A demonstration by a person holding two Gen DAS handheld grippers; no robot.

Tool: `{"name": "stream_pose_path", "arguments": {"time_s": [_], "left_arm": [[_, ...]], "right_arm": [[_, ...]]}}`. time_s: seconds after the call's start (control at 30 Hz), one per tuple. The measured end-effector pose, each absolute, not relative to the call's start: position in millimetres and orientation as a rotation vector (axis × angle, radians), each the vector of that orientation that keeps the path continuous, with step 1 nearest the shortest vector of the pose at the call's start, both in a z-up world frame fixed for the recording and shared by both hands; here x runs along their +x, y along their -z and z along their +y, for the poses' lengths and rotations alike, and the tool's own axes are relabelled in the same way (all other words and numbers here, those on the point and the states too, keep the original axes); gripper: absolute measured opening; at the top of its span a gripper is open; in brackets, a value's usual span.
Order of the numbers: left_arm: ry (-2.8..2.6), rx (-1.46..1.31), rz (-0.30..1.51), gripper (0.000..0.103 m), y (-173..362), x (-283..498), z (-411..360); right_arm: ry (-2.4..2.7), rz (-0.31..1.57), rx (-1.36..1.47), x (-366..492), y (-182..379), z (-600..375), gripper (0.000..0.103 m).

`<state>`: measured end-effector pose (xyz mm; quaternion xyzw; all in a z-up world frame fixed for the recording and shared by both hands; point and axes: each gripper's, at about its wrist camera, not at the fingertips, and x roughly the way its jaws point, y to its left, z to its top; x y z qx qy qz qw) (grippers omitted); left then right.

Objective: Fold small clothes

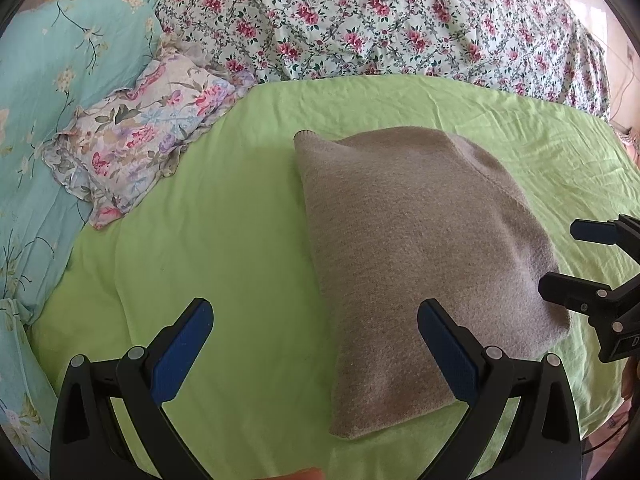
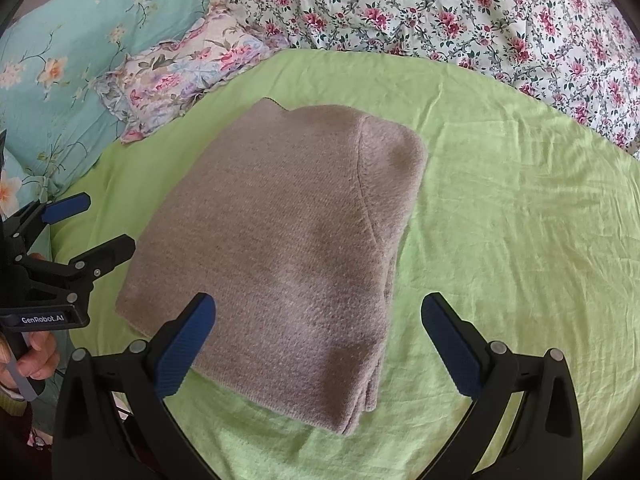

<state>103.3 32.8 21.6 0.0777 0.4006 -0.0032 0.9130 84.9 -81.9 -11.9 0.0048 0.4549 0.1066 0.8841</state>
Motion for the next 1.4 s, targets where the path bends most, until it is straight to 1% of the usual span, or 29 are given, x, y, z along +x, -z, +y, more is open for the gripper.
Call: {"name": "stream_pose_path", "arguments": {"time_s": [1.4], "left_arm": [[0.001,0.152,0.803,0.102,-27.9,104.7,32.5]], "right_arm": [[-0.198,0.920,0.010,83.4,1.7,-73.7,0.103]]}}
